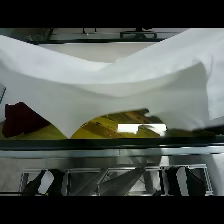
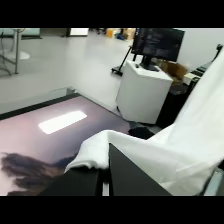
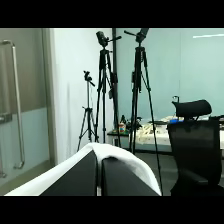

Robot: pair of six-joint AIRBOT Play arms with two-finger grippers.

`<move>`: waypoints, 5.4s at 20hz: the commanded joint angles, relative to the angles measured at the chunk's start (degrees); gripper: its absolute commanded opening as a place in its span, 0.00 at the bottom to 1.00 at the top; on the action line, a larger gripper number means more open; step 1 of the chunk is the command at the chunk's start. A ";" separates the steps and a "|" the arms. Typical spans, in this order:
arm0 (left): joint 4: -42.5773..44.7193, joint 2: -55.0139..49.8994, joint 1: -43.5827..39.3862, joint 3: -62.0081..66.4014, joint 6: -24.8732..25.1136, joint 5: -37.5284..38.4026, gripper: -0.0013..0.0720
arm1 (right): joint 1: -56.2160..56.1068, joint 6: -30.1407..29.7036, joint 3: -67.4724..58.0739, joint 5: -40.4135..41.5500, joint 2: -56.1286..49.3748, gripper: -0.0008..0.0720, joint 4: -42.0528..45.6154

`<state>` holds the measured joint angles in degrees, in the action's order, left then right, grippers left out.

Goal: Fold the shirts.

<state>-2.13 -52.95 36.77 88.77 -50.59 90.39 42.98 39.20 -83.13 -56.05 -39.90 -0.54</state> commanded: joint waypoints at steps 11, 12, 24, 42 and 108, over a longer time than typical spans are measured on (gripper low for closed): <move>30.80 -41.13 -24.00 1.03 -1.09 -13.07 0.05 | -25.07 5.42 6.12 -3.32 -42.95 0.04 21.14; 30.93 -43.95 -23.69 1.03 -0.59 -15.82 0.05 | -25.35 5.42 6.10 -0.79 -46.99 0.04 21.09; 30.95 -62.10 -23.23 9.68 0.92 -25.79 0.05 | -24.46 -1.53 0.70 10.38 -70.53 0.04 4.81; 46.16 -65.64 -27.02 10.91 -2.10 -29.51 0.04 | -22.36 -0.20 -0.33 4.13 -70.79 0.04 22.23; 39.67 -40.09 -15.61 -29.55 -1.05 -7.56 0.05 | -3.21 12.74 42.71 -22.47 -35.82 0.04 24.09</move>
<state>43.48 -93.08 19.97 59.13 -53.84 81.01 41.39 55.13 -39.55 -77.25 -76.14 31.97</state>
